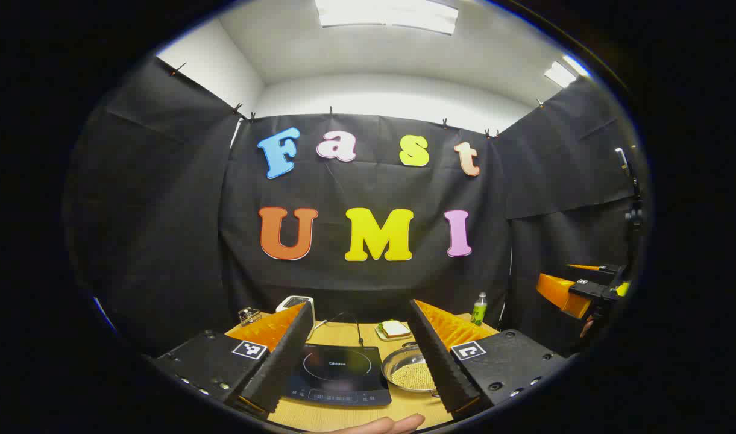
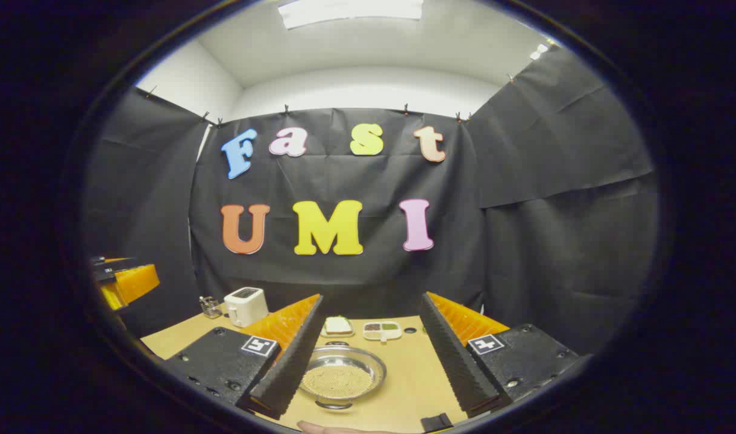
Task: First push the handle of the pot to place it horizontally, then grasp the pot with both hands and set it on the induction cooktop.
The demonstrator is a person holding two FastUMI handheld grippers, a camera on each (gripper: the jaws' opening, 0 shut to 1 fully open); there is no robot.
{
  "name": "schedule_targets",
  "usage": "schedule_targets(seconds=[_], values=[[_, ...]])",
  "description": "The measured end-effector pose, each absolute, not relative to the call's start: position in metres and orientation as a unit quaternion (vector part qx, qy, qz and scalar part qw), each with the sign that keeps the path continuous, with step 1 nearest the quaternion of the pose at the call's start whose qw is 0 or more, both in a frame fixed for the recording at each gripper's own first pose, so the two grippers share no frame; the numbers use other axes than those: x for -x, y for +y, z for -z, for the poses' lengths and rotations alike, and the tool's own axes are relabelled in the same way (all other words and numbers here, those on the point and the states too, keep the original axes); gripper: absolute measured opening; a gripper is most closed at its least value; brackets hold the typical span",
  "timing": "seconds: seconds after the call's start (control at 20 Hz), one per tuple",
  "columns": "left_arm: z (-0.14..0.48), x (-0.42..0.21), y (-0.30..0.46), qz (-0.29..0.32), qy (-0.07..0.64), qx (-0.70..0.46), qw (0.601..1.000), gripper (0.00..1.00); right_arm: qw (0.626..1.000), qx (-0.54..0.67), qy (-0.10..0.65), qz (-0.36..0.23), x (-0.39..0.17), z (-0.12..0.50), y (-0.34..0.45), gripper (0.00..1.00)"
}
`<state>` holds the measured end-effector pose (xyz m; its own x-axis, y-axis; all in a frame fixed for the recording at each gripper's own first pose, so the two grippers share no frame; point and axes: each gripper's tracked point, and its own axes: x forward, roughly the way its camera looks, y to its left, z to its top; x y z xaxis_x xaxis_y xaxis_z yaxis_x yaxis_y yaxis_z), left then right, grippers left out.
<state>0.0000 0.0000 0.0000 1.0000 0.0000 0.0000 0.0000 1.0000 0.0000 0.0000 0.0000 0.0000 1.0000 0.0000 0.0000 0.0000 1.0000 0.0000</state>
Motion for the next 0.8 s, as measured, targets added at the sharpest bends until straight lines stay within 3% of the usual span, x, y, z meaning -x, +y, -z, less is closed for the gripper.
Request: schedule_targets(seconds=[0.35, 0.4, 0.45, 0.8], values=[[0.004, 0.000, -0.002, 0.011, -0.003, -0.001, 1.000, 0.95, 1.000, -0.012, 0.008, 0.005, -0.010, 0.008, -0.003, 0.95], [0.005, 0.000, 0.000, 0.007, -0.002, -0.001, 1.000, 0.95, 1.000, -0.009, 0.005, 0.009, -0.011, 0.008, -0.006, 1.00], [0.006, 0.000, 0.002, 0.003, -0.001, 0.000, 1.000, 0.95, 1.000, -0.007, 0.003, 0.014, -0.012, 0.007, -0.008, 0.94], [0.010, -0.001, 0.007, -0.003, 0.005, 0.001, 1.000, 0.95, 1.000, -0.002, 0.015, 0.015, -0.020, 0.019, -0.006, 0.95]])
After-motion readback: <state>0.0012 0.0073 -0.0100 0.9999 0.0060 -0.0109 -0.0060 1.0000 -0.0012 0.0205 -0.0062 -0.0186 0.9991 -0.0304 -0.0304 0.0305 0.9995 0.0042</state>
